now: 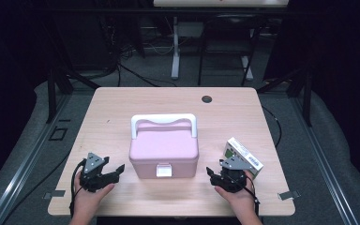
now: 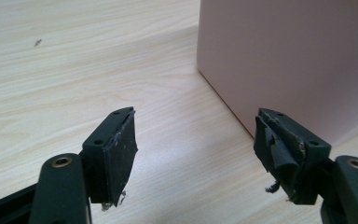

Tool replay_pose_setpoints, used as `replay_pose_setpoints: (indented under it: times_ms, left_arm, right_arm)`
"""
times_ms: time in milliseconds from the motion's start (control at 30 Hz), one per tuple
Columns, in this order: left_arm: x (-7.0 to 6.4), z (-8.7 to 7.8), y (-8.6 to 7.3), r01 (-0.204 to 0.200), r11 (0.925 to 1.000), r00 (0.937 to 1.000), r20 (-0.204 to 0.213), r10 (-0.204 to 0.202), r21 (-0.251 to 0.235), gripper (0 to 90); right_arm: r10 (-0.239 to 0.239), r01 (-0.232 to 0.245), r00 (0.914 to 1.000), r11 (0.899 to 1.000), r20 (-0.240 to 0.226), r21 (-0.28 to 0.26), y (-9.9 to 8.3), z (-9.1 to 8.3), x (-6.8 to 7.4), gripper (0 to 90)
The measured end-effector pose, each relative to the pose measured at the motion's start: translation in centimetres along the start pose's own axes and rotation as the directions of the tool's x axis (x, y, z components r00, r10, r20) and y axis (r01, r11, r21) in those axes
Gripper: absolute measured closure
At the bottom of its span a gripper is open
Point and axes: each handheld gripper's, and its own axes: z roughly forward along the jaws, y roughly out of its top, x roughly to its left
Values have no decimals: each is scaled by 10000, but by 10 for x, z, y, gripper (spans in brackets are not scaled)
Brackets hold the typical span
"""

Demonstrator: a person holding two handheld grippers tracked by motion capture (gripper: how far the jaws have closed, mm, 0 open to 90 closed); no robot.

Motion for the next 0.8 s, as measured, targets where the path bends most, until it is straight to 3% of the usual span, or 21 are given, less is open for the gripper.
replay_pose_setpoints:
  times_ms: [67, 233, 467, 800]
  left_arm:
    - [0, 0, -1, 164, 9999, 9998, 65, -164, 9, 314]
    - [3, -1, -2, 617, 9981, 9971, 462, -612, -81, 390]
    - [2, -1, -1, 609, 9979, 9961, 658, -593, -228, 400]
    - [-2, -1, -1, 796, 9963, 9944, 726, -772, -313, 539]
  right_arm:
    - [-49, 49, 9998, 10000, -191, 20, -2, 3, -1, 465]
    - [-364, 367, 9993, 9987, -92, 343, -2, 4, 3, 489]
    - [-354, 359, 9991, 9991, -221, 208, -1, 2, 5, 546]
    - [-109, 120, 9991, 9996, -400, 265, -1, 3, 5, 565]
